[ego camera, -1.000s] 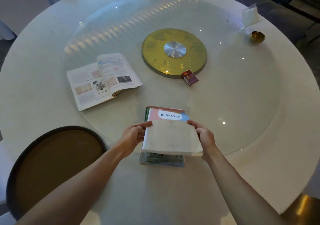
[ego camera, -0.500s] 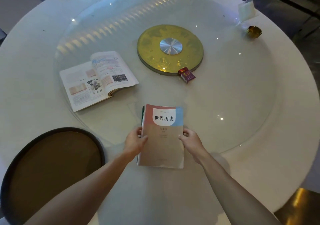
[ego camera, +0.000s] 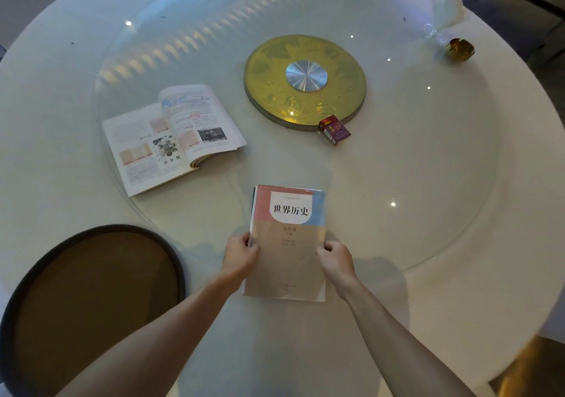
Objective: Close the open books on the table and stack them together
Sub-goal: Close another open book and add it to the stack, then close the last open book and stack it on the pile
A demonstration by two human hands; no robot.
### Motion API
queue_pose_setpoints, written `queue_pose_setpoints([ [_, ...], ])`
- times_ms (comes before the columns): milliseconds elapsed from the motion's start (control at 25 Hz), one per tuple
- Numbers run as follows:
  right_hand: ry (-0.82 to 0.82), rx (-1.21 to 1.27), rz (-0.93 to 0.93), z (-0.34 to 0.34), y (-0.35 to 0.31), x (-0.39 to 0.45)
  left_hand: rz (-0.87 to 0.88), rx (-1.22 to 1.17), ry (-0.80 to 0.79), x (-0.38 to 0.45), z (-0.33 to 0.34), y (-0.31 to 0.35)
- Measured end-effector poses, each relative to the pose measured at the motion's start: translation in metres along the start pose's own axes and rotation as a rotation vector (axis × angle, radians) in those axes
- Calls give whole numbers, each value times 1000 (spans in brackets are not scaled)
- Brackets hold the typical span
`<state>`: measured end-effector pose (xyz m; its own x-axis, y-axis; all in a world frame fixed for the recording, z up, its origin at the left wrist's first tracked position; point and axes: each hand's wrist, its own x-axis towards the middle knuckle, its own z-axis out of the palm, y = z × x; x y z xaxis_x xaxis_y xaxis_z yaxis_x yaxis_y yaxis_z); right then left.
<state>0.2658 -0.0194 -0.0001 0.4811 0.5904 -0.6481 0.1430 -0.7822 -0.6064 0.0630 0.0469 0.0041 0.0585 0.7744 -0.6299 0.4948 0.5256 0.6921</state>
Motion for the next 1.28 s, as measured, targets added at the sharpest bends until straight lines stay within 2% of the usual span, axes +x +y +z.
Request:
queue_pose_setpoints([
  [240,20,30,-7,-4,-10,9,20,-55,-29,8,-4,15],
  [520,42,-3,-44,6,-16,34,-74,3,0,15,8,37],
  [720,67,-164,-26,1,-35,30,-88,-85,23,25,-5,35],
  [800,169,-263,-70,0,-56,33,-57,-117,117,41,-31,36],
  [880,232,-240,-139,9,-88,40,-13,-136,283,59,-71,39],
  [1000,109,-103,-275,45,-143,51,5,-199,528,87,-142,41],
  [1120,-57,-37,-303,90,-192,60,-112,-184,708,106,-203,34],
  [1200,-120,39,-244,120,-215,70,-210,-183,717,116,-233,22],
  [1280,-119,74,-221,136,-231,81,-255,-230,635,123,-249,11],
])
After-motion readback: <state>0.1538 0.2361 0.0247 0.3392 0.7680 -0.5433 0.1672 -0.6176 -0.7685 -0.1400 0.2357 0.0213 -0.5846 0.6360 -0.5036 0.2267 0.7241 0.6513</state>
